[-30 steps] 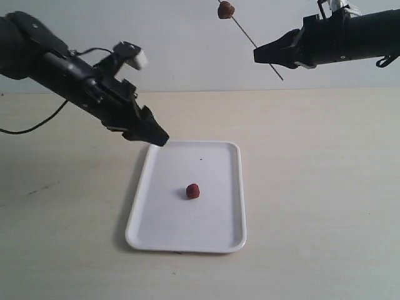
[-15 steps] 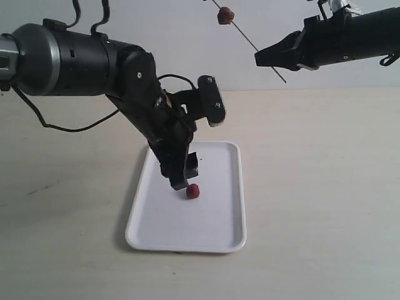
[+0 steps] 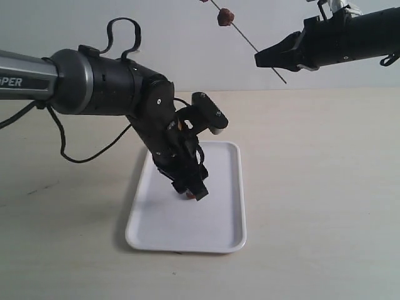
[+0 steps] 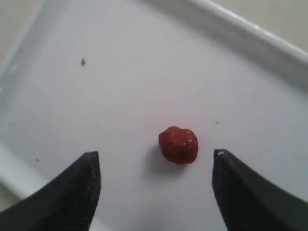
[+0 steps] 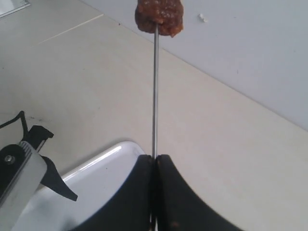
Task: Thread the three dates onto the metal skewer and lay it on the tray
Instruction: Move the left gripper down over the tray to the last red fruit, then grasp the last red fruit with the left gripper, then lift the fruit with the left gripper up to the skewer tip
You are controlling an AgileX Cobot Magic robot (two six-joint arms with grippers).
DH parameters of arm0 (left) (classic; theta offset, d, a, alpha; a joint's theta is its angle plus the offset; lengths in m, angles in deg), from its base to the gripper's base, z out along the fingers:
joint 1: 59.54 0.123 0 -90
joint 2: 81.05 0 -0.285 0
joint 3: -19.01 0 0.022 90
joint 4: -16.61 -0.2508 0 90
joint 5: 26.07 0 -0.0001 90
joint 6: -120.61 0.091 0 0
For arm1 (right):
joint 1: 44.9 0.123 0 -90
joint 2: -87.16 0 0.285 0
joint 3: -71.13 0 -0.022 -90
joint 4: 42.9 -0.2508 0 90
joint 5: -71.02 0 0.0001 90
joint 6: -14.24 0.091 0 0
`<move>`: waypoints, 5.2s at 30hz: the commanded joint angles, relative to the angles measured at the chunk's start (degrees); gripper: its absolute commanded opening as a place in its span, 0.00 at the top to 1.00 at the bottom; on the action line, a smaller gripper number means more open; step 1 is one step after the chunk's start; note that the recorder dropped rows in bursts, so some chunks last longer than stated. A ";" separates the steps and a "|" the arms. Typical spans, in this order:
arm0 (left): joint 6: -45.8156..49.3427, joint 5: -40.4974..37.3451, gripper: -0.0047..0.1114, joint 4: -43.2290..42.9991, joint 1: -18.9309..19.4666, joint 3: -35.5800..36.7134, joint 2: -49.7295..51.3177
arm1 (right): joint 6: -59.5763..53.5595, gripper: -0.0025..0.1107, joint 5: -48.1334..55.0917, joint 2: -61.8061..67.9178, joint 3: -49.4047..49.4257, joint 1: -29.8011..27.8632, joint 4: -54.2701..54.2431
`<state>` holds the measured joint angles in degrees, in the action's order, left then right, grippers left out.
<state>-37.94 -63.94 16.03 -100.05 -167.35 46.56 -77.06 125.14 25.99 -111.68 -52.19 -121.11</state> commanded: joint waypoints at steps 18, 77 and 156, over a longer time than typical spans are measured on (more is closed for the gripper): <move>-6.53 -23.67 0.40 -14.30 -6.02 -18.61 11.30 | 0.04 0.98 1.68 -0.24 -0.39 -0.06 0.71; 1.40 -18.45 0.54 -8.99 -4.85 -19.21 14.81 | 0.04 0.98 1.67 -0.24 -0.39 -0.06 0.82; -8.08 28.14 0.75 61.48 19.30 -19.21 5.15 | 11.28 0.98 9.05 9.68 -0.39 -0.06 9.31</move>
<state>-46.01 -36.51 77.66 -80.92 -186.47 52.48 -66.07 133.45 35.96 -111.68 -52.19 -112.81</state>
